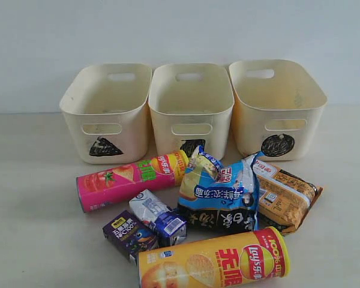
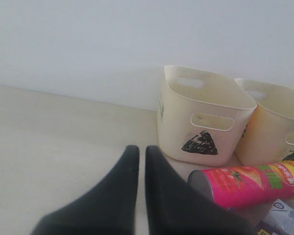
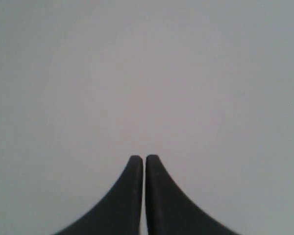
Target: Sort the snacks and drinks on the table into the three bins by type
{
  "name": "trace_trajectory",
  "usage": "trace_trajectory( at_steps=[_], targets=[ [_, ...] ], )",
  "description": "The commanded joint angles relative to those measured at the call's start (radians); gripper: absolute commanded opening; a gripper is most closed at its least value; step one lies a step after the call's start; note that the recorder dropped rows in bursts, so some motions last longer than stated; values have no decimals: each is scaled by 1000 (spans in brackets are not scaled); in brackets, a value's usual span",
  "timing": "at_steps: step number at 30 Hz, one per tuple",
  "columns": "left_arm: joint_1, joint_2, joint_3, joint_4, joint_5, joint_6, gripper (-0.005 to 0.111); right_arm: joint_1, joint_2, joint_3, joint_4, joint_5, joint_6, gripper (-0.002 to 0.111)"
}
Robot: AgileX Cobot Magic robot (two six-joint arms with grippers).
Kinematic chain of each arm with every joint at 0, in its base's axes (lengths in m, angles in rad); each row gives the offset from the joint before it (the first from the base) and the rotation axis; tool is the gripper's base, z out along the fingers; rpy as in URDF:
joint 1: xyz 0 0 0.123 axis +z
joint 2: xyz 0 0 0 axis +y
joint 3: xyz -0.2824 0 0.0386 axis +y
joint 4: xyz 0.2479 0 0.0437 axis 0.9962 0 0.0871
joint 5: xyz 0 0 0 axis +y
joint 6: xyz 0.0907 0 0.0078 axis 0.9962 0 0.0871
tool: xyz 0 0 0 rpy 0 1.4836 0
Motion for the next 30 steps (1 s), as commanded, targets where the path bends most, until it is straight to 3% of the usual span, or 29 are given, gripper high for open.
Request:
trace_trajectory(
  at_steps=[1, 4, 7, 9, 19, 22, 26, 30],
  targets=[
    [-3, -3, 3, 2, -3, 2, 4, -2, 139, -52, -14, -30, 60, 0],
    [-3, -3, 3, 2, -3, 2, 4, -2, 219, -52, -71, -1, 59, 0],
    [-3, -3, 3, 2, -3, 2, 4, -2, 309, -109, -226, 300, 42, 0],
    [-3, -3, 3, 2, -3, 2, 4, -2, 359, -179, -224, 484, -136, 0],
    [-3, -3, 3, 2, -3, 2, 4, -2, 641, -462, 444, 1280, -988, 0],
    [-3, -3, 3, 2, -3, 2, 4, -2, 704, -467, 632, 1361, -1131, 0],
    [-3, -3, 3, 2, -3, 2, 4, -2, 762, -467, 740, 1401, -1192, 3],
    [-1, -3, 3, 2, -3, 2, 4, -2, 813, -464, 769, 1397, -1202, 25]
  ],
)
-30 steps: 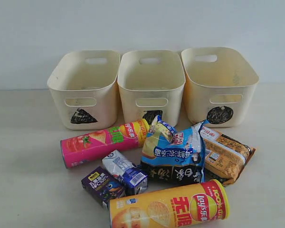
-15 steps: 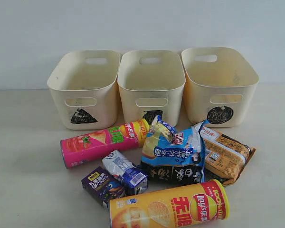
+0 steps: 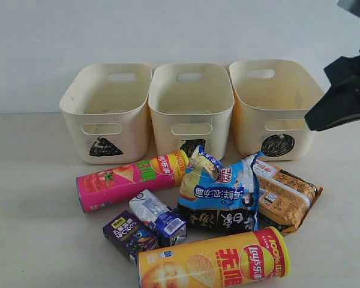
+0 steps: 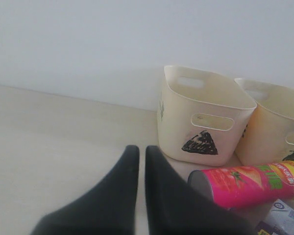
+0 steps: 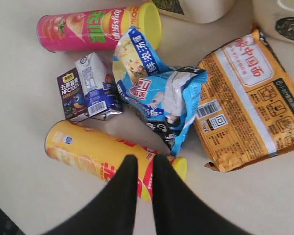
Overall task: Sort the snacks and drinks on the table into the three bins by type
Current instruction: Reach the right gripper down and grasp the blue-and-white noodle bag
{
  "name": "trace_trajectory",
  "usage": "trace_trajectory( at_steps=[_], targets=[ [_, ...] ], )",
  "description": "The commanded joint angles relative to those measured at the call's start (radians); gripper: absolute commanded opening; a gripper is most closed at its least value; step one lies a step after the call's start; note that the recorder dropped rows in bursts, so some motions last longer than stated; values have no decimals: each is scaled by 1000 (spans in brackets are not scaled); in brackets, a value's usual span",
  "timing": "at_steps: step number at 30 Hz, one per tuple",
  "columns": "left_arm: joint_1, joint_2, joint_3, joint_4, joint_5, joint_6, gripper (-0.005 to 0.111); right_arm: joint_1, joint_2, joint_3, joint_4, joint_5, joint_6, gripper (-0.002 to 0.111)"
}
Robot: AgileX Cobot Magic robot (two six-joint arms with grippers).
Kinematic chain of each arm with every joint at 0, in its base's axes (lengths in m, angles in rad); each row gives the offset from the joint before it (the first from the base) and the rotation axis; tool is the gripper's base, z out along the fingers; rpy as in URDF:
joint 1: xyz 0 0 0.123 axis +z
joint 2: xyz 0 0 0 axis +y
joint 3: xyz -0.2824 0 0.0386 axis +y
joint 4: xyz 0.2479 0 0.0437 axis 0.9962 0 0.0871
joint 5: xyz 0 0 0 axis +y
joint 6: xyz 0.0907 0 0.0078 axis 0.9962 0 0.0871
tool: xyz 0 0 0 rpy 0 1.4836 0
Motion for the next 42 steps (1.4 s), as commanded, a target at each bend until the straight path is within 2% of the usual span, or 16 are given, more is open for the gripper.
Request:
trace_trajectory(
  at_steps=[1, 4, 5, 6, 8, 19, 26, 33, 42],
  targets=[
    [-1, -3, 3, 2, -3, 2, 4, -2, 55, -2, 53, 1, -33, 35],
    [-1, -3, 3, 2, -3, 2, 4, -2, 82, 22, 89, -38, -56, 72],
    [-1, -3, 3, 2, -3, 2, 4, -2, 88, 34, 101, -57, -79, 81],
    [-1, -3, 3, 2, -3, 2, 4, 3, 95, 44, 106, -81, -106, 89],
    [-1, -3, 3, 2, -3, 2, 4, 22, 107, 62, 98, -131, -162, 97],
    [-1, -3, 3, 2, -3, 2, 4, 196, 270, 84, 86, -371, -228, 99],
    [-1, -3, 3, 2, -3, 2, 4, 207, 397, 84, 137, -412, -243, 99],
    [-1, -3, 3, 2, -3, 2, 4, 207, 478, 84, 347, -390, -375, 99],
    [-1, -3, 3, 2, -3, 2, 4, 244, 522, 84, 411, -431, -483, 99]
  ],
)
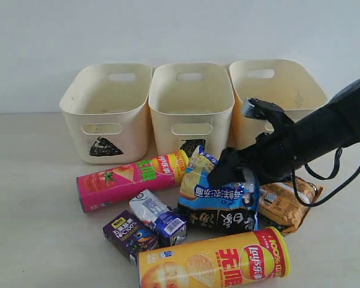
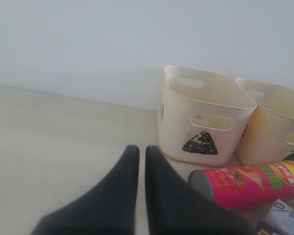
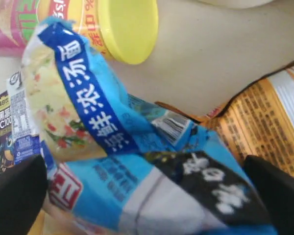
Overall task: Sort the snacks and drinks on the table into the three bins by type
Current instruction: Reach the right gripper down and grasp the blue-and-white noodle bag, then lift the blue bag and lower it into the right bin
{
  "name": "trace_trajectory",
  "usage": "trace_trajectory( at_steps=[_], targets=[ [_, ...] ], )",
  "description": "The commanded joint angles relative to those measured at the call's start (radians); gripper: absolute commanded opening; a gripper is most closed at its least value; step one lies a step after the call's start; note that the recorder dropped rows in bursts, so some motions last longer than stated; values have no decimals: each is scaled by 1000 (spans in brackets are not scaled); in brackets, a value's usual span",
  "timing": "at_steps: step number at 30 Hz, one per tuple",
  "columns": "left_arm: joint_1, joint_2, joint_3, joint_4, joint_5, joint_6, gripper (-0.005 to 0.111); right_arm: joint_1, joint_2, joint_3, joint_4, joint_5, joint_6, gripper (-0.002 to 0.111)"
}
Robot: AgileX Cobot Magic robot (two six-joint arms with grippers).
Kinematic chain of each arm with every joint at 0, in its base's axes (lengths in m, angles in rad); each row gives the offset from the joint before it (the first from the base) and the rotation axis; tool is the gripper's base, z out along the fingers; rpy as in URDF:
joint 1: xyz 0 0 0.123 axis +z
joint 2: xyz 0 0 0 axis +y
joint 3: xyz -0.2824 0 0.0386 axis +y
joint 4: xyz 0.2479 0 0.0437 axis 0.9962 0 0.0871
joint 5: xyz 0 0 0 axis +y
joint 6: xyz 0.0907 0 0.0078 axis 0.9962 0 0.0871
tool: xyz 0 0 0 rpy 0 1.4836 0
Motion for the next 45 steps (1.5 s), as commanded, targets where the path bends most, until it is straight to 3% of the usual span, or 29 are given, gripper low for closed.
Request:
trace_trajectory(
  at_steps=[1, 9, 11, 14, 16, 19, 20, 36, 40, 45],
  targets=[
    [-1, -3, 3, 2, -3, 2, 4, 47, 19, 5, 19, -11, -68, 99],
    [-1, -3, 3, 2, -3, 2, 4, 132, 41, 5, -1, -104, -75, 98],
    [-1, -3, 3, 2, -3, 2, 4, 134, 41, 5, -5, -104, -75, 94],
    [-1, -3, 3, 2, -3, 2, 4, 134, 39, 5, -16, -96, -75, 71],
    [-1, -3, 3, 2, -3, 2, 4, 134, 30, 5, -38, -86, -71, 48],
    [-1, -3, 3, 2, -3, 2, 4, 134, 8, 5, -76, -68, -71, 4],
    [-1, -3, 3, 2, -3, 2, 4, 134, -3, 5, -87, -65, -67, 1],
    [-1, -3, 3, 2, -3, 2, 4, 134, -283, 5, -220, -102, -67, 4],
    [-1, -3, 3, 2, -3, 2, 4, 132, -373, 5, -277, -209, -43, 4],
    [-1, -3, 3, 2, -3, 2, 4, 132, -464, 5, -303, -474, -41, 4]
  ],
)
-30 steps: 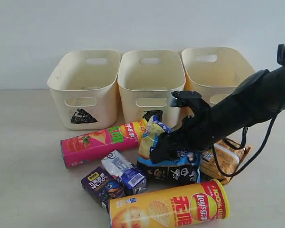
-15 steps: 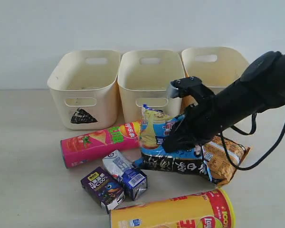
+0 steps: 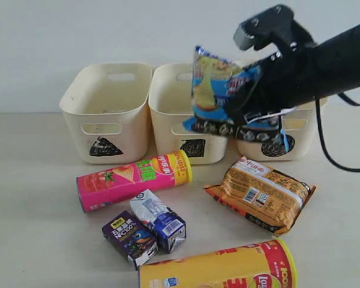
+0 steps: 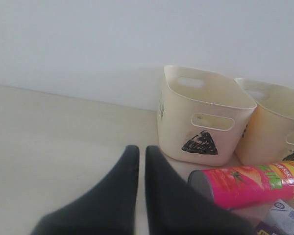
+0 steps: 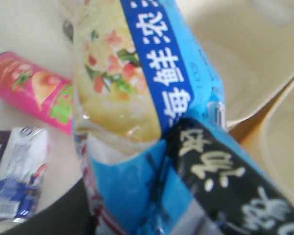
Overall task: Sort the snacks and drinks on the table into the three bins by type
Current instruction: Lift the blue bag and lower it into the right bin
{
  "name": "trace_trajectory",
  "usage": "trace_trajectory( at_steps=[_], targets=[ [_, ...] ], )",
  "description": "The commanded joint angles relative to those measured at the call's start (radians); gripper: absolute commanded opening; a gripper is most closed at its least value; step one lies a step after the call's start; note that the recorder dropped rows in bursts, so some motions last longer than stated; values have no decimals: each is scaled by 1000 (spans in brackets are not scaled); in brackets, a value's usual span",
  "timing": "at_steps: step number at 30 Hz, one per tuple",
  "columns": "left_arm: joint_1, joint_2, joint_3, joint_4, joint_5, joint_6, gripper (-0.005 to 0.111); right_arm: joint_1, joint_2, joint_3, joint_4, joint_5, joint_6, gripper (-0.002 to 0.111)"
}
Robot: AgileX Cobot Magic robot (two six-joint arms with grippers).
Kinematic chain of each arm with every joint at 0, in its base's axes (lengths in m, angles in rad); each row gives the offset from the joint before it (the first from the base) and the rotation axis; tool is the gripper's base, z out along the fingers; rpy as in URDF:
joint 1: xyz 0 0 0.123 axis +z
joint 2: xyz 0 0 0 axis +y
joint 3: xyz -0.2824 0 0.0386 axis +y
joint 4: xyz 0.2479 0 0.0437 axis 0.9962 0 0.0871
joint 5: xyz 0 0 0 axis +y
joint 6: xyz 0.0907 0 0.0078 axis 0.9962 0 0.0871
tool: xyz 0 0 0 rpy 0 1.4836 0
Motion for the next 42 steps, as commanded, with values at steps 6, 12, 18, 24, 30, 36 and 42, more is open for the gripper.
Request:
trace_trajectory(
  at_steps=[6, 12, 18, 24, 30, 36, 42],
  targets=[
    [-1, -3, 3, 2, -3, 2, 4, -2, -73, 3, -11, -567, 8, 4],
    [-1, -3, 3, 2, -3, 2, 4, -2, 13, 3, -9, -920, 8, 4],
    [-1, -3, 3, 2, -3, 2, 4, -2, 144, -44, -11, -1055, 8, 4],
    [-1, -3, 3, 2, -3, 2, 4, -31, 326, -167, -2, -1067, 22, 4],
    [-1, -3, 3, 2, -3, 2, 4, -110, 477, -293, 3, -946, 165, 4],
    [-1, -3, 3, 2, -3, 2, 4, -118, 525, -337, 5, -935, 222, 21],
    [-1, -3, 3, 2, -3, 2, 4, -118, 511, -337, 5, -953, 237, 96]
  ],
)
